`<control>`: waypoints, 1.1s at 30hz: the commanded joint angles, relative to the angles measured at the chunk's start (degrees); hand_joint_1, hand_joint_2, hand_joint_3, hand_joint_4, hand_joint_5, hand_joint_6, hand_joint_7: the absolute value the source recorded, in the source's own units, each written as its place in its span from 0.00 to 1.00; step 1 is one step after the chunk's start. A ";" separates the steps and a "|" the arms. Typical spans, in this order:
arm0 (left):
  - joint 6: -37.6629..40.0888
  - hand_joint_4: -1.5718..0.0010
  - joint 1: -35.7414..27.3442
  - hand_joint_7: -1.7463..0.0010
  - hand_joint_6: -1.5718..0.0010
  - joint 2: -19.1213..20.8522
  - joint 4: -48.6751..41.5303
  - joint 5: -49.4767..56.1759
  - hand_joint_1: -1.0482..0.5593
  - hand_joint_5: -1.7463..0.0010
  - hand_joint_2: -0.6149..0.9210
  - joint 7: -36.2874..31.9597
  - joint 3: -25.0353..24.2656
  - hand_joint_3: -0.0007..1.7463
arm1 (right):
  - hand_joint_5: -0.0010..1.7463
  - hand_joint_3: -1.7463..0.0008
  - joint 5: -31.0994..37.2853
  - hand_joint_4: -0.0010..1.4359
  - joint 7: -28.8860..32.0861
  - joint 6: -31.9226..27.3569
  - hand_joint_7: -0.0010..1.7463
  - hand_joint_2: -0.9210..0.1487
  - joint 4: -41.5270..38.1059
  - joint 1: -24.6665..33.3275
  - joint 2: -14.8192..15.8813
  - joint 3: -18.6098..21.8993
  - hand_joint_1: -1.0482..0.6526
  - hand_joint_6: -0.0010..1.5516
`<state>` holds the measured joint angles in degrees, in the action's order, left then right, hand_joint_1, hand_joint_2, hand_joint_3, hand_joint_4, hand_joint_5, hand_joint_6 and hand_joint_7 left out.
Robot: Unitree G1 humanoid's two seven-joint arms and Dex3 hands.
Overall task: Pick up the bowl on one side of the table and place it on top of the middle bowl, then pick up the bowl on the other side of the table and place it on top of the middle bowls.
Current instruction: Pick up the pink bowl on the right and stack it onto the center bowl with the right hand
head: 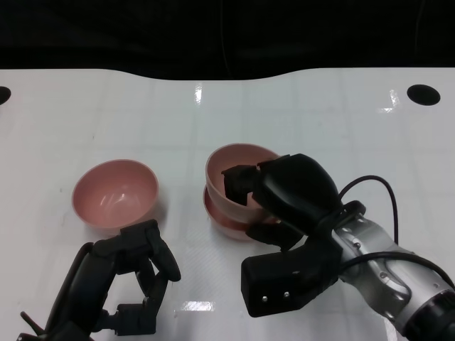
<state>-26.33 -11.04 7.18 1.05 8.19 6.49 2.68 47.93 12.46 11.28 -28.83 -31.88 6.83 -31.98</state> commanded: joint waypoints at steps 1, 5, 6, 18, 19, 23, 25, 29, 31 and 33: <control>-0.37 0.44 -0.25 0.13 0.50 0.45 0.67 -0.15 0.58 0.04 0.63 -0.58 -0.30 0.82 | 1.00 0.35 0.32 0.68 2.60 0.33 1.00 0.58 -3.46 -2.45 -0.75 -0.27 0.50 0.42; 0.34 0.44 -0.61 0.13 0.50 0.32 1.30 0.02 0.57 0.04 0.62 -0.62 -0.21 0.82 | 1.00 0.40 0.70 0.67 5.03 0.46 0.99 0.53 -7.18 -3.53 -1.49 -0.87 0.50 0.42; 0.51 0.44 -0.69 0.14 0.50 0.23 1.44 -0.06 0.57 0.04 0.62 -0.60 -0.19 0.82 | 1.00 0.44 0.78 0.66 5.38 0.37 0.96 0.49 -7.96 -3.76 -1.62 -1.04 0.50 0.42; 1.13 0.45 -0.76 0.15 0.50 0.18 1.97 -0.28 0.58 0.04 0.62 -0.21 -0.05 0.82 | 0.27 0.91 1.06 0.42 -0.83 -0.74 0.03 0.01 -8.62 -5.43 -0.61 -2.70 0.31 0.46; 1.15 0.45 -0.72 0.15 0.50 0.20 1.97 -0.15 0.58 0.04 0.62 -0.28 -0.06 0.82 | 0.24 0.91 1.04 0.40 -1.89 -0.90 0.02 0.00 -8.31 -5.47 -0.41 -2.84 0.29 0.45; 1.13 0.45 -0.60 0.15 0.50 0.20 2.02 0.44 0.58 0.04 0.62 -0.56 -0.03 0.82 | 0.18 0.88 0.88 0.32 -5.01 -1.16 0.00 0.00 -7.03 -5.33 0.17 -2.93 0.24 0.36; 1.35 0.45 -0.54 0.15 0.50 0.17 2.11 0.38 0.58 0.04 0.63 -0.45 0.01 0.82 | 0.16 0.87 0.26 0.26 -7.84 -0.95 0.00 0.00 -6.18 -5.25 0.61 -2.92 0.22 0.29; 1.16 0.45 -0.38 0.14 0.50 0.32 1.90 0.17 0.58 0.03 0.62 -0.25 -0.01 0.81 | 0.12 0.85 0.07 0.18 -11.73 -1.46 0.00 0.00 -4.22 -4.83 1.26 -2.87 0.18 0.20; 1.45 0.45 -0.45 0.14 0.50 0.33 2.13 0.37 0.58 0.03 0.62 -0.34 -0.01 0.81 | 0.12 0.84 0.12 0.16 -12.85 -1.83 0.00 0.00 -2.81 -4.38 1.63 -2.64 0.18 0.20; 1.51 0.45 -0.53 0.14 0.50 0.35 2.20 0.38 0.57 0.03 0.62 -0.35 -0.05 0.81 | 0.12 0.83 0.31 0.16 -13.80 -2.27 0.00 0.00 -0.74 -3.77 2.30 -2.43 0.18 0.20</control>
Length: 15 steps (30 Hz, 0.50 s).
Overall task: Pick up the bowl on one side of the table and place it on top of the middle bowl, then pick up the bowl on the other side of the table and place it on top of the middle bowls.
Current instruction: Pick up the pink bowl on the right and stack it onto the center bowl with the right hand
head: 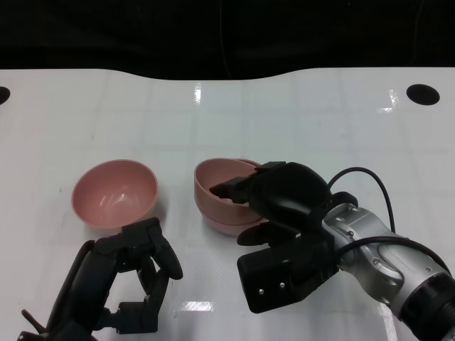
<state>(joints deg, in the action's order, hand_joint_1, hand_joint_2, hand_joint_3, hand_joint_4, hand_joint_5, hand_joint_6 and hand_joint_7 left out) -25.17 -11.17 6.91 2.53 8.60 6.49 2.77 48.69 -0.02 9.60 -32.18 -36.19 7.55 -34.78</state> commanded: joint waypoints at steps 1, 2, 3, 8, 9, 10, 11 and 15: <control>0.31 0.45 -0.40 0.14 0.50 0.64 0.65 -0.07 0.57 0.03 0.63 -0.34 -0.16 0.81 | 0.12 0.83 -0.39 0.16 -1.63 -0.77 0.00 0.00 3.43 0.78 1.85 0.41 0.18 0.20; 0.28 0.45 -0.39 0.14 0.50 0.65 0.60 -0.09 0.57 0.03 0.63 -0.33 -0.17 0.81 | 0.12 0.82 -0.35 0.16 -1.86 -0.94 0.00 0.00 4.03 0.96 2.03 0.43 0.18 0.20; 0.22 0.45 -0.37 0.14 0.50 0.67 0.56 -0.09 0.57 0.03 0.63 -0.34 -0.19 0.81 | 0.12 0.82 -0.21 0.16 -1.74 -0.86 0.00 0.00 4.96 1.26 2.42 0.49 0.18 0.20; -0.28 0.45 -0.31 0.14 0.50 0.78 0.36 -0.08 0.57 0.03 0.63 -0.35 -0.21 0.81 | 0.13 0.81 -0.13 0.16 -2.77 -1.15 0.01 0.00 10.27 3.04 4.35 1.14 0.17 0.21; -0.33 0.45 -0.30 0.13 0.50 0.80 0.35 -0.03 0.57 0.02 0.63 -0.36 -0.22 0.81 | 0.14 0.80 -0.15 0.16 -2.98 -1.26 0.01 0.00 10.83 3.23 4.52 1.19 0.17 0.21; -0.27 0.45 -0.29 0.13 0.50 0.87 0.41 0.06 0.57 0.02 0.63 -0.36 -0.23 0.81 | 0.14 0.80 -0.21 0.16 -2.80 -1.15 0.01 0.00 12.33 3.94 5.05 1.54 0.17 0.21; -0.18 0.45 -0.29 0.13 0.50 0.90 0.47 0.09 0.57 0.02 0.63 -0.35 -0.25 0.81 | 0.14 0.80 -0.25 0.16 -2.67 -1.10 0.01 0.00 13.53 4.53 5.45 1.82 0.17 0.21; -0.07 0.44 -0.30 0.13 0.51 0.93 0.53 0.12 0.56 0.02 0.63 -0.34 -0.26 0.81 | 0.15 0.80 -0.25 0.17 -2.82 -1.32 0.01 0.00 15.41 5.44 5.98 2.16 0.17 0.22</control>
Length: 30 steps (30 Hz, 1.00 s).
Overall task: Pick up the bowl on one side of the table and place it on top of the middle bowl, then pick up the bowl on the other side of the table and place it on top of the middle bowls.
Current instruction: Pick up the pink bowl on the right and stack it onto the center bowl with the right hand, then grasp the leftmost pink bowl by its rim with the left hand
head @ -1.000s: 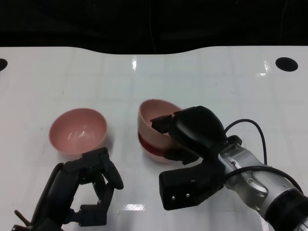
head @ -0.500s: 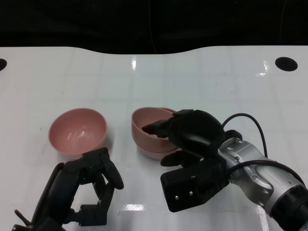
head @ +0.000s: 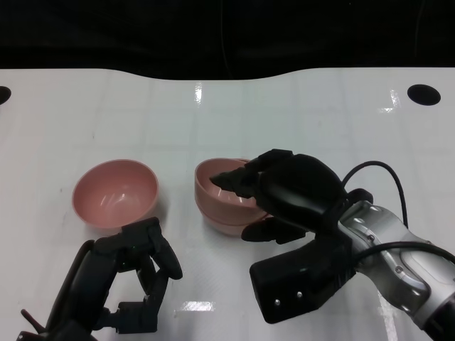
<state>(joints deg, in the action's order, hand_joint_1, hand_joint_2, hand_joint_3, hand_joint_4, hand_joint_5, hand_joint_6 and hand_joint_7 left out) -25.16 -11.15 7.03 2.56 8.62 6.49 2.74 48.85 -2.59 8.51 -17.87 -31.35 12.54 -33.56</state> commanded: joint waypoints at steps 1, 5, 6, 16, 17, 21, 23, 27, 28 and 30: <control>-0.08 0.45 -0.27 0.13 0.51 0.78 0.42 -0.03 0.57 0.02 0.63 -0.32 -0.23 0.81 | 0.15 0.80 -0.90 0.17 0.58 -0.22 0.01 0.00 2.98 2.14 1.43 1.85 0.18 0.22; 0.11 0.44 -0.26 0.13 0.50 0.69 0.38 -0.30 0.57 0.03 0.62 -0.25 -0.26 0.82 | 0.17 0.81 -2.58 0.18 5.15 1.62 0.01 0.00 8.23 7.93 2.85 5.33 0.22 0.21; 0.22 0.44 -0.31 0.13 0.50 0.66 0.42 -0.57 0.57 0.03 0.62 -0.13 -0.27 0.82 | 0.19 0.81 -2.94 0.17 6.02 2.19 0.00 0.00 8.92 9.01 3.04 5.95 0.23 0.21; -0.31 0.44 -0.13 0.14 0.50 1.06 -0.16 -0.65 0.57 0.04 0.63 -0.21 -0.82 0.81 | 0.52 0.89 -6.89 0.06 14.09 10.49 0.03 0.00 12.91 18.11 4.81 11.11 0.31 0.27; -0.45 0.44 -0.12 0.14 0.50 1.13 -0.24 -0.75 0.57 0.04 0.63 -0.16 -0.89 0.81 | 0.52 0.91 -7.23 0.09 14.90 11.62 0.04 0.00 13.01 18.69 4.97 11.54 0.33 0.30; -0.96 0.44 -0.18 0.14 0.50 1.42 -0.29 -1.02 0.57 0.04 0.64 -0.19 -1.34 0.81 | 0.54 0.96 -9.84 0.21 16.74 15.36 0.09 0.01 14.24 21.90 5.03 14.15 0.39 0.39; -1.38 0.44 -0.08 0.14 0.50 1.62 -0.52 -1.05 0.57 0.02 0.64 -0.24 -1.63 0.81 | 0.57 0.96 -11.49 0.29 16.22 16.55 0.12 0.01 15.25 23.58 5.24 15.39 0.43 0.43; -1.37 0.45 -0.07 0.13 0.51 1.76 -0.34 -0.43 0.58 0.02 0.63 -0.57 -1.84 0.81 | 0.60 0.97 -13.25 0.37 15.31 18.37 0.15 0.00 16.68 25.89 6.14 17.38 0.46 0.50; -1.36 0.45 -0.07 0.13 0.51 1.76 -0.30 -0.31 0.58 0.02 0.63 -0.62 -1.86 0.81 | 0.61 0.96 -13.40 0.39 15.20 18.68 0.16 0.00 16.82 26.15 6.28 17.65 0.47 0.51; -1.81 0.45 -0.06 0.13 0.51 1.96 -0.39 0.08 0.57 0.02 0.63 -0.85 -2.15 0.81 | 0.64 0.96 -15.36 0.44 15.12 21.04 0.18 0.00 16.82 27.63 7.32 19.04 0.49 0.54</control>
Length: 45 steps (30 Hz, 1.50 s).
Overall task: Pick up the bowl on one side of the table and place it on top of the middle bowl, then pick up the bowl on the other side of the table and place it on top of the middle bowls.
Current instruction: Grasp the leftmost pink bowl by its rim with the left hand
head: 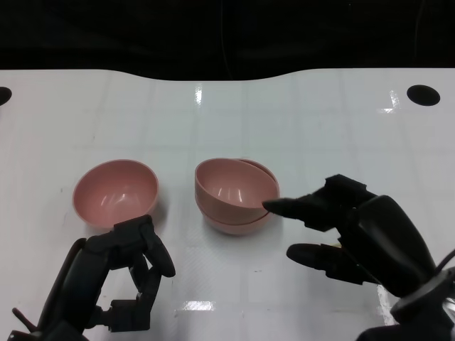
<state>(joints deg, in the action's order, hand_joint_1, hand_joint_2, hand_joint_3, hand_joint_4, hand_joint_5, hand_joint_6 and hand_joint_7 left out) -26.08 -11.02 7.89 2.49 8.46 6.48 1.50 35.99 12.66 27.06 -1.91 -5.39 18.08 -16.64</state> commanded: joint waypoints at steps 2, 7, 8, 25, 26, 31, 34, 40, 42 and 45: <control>-1.06 0.45 -0.26 0.14 0.51 1.30 -0.27 0.68 0.57 0.02 0.63 -1.11 -1.15 0.81 | 0.67 0.96 -4.02 0.49 0.17 4.53 0.20 0.01 0.25 2.71 2.12 3.28 0.52 0.58; -0.72 0.44 -0.73 0.16 0.50 1.65 0.44 0.48 0.57 0.02 0.63 -1.20 -1.59 0.81 | 0.73 0.52 -4.37 0.54 1.78 7.84 0.35 0.36 -1.77 3.84 1.40 5.03 0.56 0.58; -0.83 0.44 -0.79 0.16 0.50 1.72 0.49 0.39 0.57 0.02 0.63 -1.20 -1.73 0.81 | 0.74 0.49 -4.38 0.54 2.06 8.53 0.36 0.38 -2.30 3.88 1.29 5.19 0.56 0.59; 0.95 0.52 -2.06 0.44 0.49 0.87 5.83 -0.22 0.59 0.26 0.73 -2.26 -4.26 0.65 | 1.00 0.06 -5.31 0.68 -2.19 4.13 0.92 0.71 -0.19 6.22 -0.42 6.28 0.56 0.52; 1.01 0.54 -2.05 0.48 0.51 0.99 6.44 -0.19 0.58 0.29 0.74 -2.17 -4.39 0.61 | 1.00 0.06 -5.21 0.69 -2.31 3.73 0.92 0.71 -0.02 6.24 -0.57 6.22 0.57 0.51; 4.32 0.65 -2.07 0.72 0.57 2.86 10.23 4.03 0.49 0.44 0.96 -2.05 -5.48 0.19 | 1.00 0.06 -4.37 0.70 -2.57 2.90 0.95 0.72 0.29 6.14 -0.79 5.83 0.58 0.49; 7.94 0.67 -2.28 0.84 0.59 3.89 12.90 6.76 0.45 0.55 1.00 -1.45 -5.61 0.09 | 1.00 0.06 -4.03 0.70 -2.03 3.25 0.97 0.72 -0.14 6.05 -0.95 5.81 0.58 0.49; 14.23 0.75 -2.90 0.93 0.67 5.79 19.73 15.46 0.38 0.60 1.00 -1.24 -4.95 0.06 | 1.00 0.06 -4.77 0.70 -3.49 2.50 1.00 0.71 0.72 6.58 -0.86 5.78 0.58 0.49; 16.02 0.76 -3.04 0.94 0.68 5.92 21.20 17.34 0.36 0.60 1.00 -1.06 -4.84 0.06 | 1.00 0.06 -4.65 0.70 -3.61 2.35 1.00 0.70 0.90 6.64 -0.94 5.76 0.57 0.49; 21.18 0.83 -1.76 0.96 0.73 7.64 24.14 24.06 0.34 0.62 1.00 0.72 -4.38 0.06 | 1.00 0.07 -4.28 0.70 -3.42 2.54 1.00 0.71 0.51 6.46 -0.92 5.59 0.58 0.48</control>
<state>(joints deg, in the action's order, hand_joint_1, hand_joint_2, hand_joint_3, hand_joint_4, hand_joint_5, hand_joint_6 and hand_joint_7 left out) -7.20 -13.52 13.84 24.86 29.64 6.01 -2.96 31.88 9.30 29.72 -1.68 0.74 16.96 -11.38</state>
